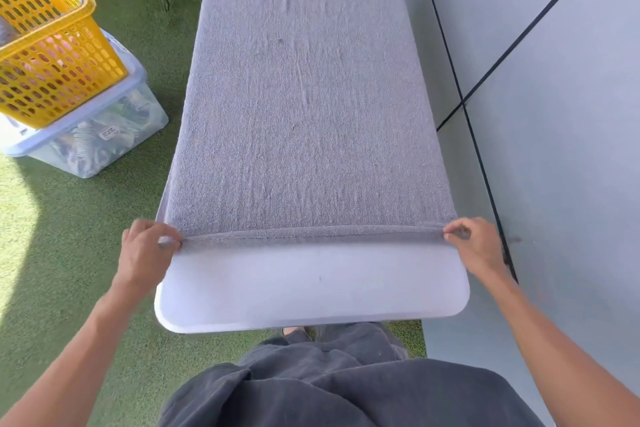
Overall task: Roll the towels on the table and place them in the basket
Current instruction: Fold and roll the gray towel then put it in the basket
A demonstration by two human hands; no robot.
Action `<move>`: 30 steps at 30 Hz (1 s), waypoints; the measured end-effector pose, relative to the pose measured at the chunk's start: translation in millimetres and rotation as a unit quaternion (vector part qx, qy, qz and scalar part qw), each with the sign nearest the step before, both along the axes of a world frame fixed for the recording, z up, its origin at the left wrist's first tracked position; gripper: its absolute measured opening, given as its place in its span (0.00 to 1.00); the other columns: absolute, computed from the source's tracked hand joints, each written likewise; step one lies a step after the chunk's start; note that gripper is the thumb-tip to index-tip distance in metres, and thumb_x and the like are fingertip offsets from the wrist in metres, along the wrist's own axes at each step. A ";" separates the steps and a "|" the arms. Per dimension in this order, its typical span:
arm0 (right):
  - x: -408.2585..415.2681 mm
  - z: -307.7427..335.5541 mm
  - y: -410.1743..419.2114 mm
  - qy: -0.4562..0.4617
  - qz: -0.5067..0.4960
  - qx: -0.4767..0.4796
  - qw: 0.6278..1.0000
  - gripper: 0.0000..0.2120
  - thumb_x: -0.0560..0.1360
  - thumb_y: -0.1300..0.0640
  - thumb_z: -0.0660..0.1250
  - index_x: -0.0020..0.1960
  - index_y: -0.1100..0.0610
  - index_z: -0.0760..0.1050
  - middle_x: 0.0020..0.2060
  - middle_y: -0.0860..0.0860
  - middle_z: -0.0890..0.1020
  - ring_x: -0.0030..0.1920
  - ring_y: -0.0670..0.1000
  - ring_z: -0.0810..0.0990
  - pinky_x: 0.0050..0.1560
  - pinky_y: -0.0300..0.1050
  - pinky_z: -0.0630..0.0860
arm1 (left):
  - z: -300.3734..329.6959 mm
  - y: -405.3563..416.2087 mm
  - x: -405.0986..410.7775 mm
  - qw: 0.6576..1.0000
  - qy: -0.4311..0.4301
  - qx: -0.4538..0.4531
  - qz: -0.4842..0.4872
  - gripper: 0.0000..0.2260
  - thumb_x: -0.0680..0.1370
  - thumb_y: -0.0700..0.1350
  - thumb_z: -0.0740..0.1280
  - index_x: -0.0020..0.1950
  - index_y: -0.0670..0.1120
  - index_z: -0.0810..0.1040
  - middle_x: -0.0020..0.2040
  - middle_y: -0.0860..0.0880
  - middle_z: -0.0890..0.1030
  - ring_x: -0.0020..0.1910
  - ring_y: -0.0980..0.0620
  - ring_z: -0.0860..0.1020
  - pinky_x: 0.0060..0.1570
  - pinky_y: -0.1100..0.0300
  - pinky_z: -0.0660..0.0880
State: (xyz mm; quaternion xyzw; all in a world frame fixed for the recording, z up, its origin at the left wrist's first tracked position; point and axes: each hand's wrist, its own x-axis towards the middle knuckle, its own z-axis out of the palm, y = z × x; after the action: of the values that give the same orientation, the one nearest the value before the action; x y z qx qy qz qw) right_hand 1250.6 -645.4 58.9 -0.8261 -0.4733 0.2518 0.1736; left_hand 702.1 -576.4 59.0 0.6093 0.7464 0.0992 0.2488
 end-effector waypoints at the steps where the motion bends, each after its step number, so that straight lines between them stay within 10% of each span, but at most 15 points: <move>1: -5.8 -4.1 -6.1 -0.077 0.018 0.021 0.997 0.10 0.70 0.63 0.73 0.41 0.48 0.80 0.45 0.51 0.79 0.51 0.54 0.74 0.53 0.44 0.67 | -3.8 -7.8 3.5 0.998 0.038 0.045 -0.029 0.06 0.75 0.33 0.68 0.48 0.42 0.82 0.49 0.44 0.74 0.51 0.43 0.69 0.51 0.48 0.70; 7: -31.9 -23.9 -40.6 -0.240 0.132 0.054 0.960 0.22 0.71 0.59 0.73 0.63 0.64 0.75 0.57 0.56 0.75 0.58 0.59 0.70 0.63 0.50 0.64 | -23.0 -59.7 22.4 0.976 0.105 0.129 -0.139 0.18 0.73 0.31 0.68 0.62 0.35 0.74 0.58 0.38 0.72 0.58 0.37 0.71 0.55 0.41 0.76; 15: -10.1 -17.3 3.1 -0.187 0.148 -0.024 0.971 0.10 0.75 0.63 0.68 0.55 0.62 0.78 0.50 0.56 0.79 0.53 0.61 0.73 0.56 0.55 0.70 | -19.0 -11.4 11.1 0.983 0.073 0.079 -0.148 0.10 0.77 0.32 0.64 0.57 0.38 0.79 0.52 0.42 0.79 0.52 0.40 0.72 0.52 0.44 0.73; 21: 12.3 0.3 21.8 0.028 0.105 -0.152 0.982 0.07 0.74 0.62 0.70 0.52 0.59 0.80 0.46 0.58 0.82 0.46 0.56 0.79 0.44 0.45 0.69 | -3.2 23.9 -7.4 0.985 0.004 -0.130 -0.112 0.12 0.76 0.38 0.69 0.60 0.44 0.81 0.55 0.46 0.82 0.54 0.45 0.79 0.55 0.54 0.72; 24: 2.7 4.8 27.7 0.105 -0.024 -0.047 0.993 0.07 0.71 0.64 0.73 0.48 0.58 0.79 0.43 0.57 0.82 0.46 0.57 0.80 0.41 0.42 0.71 | 3.3 32.9 0.7 0.994 -0.063 -0.093 -0.017 0.10 0.72 0.37 0.73 0.52 0.45 0.82 0.49 0.45 0.82 0.47 0.44 0.80 0.53 0.53 0.74; 30: -27.8 -18.1 -10.5 -0.243 0.081 0.071 0.964 0.11 0.72 0.56 0.73 0.53 0.55 0.82 0.52 0.52 0.78 0.55 0.57 0.70 0.58 0.52 0.66 | -9.6 -15.2 27.2 0.979 0.078 0.164 -0.098 0.06 0.73 0.30 0.70 0.48 0.37 0.82 0.45 0.42 0.75 0.44 0.42 0.72 0.42 0.46 0.74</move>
State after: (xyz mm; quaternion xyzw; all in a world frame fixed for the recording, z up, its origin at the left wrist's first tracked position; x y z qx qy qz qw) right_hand 1222.8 -655.9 40.8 -0.8070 -0.5830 0.0225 0.0911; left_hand 729.3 -591.6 49.3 0.7179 0.6737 0.1472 0.0953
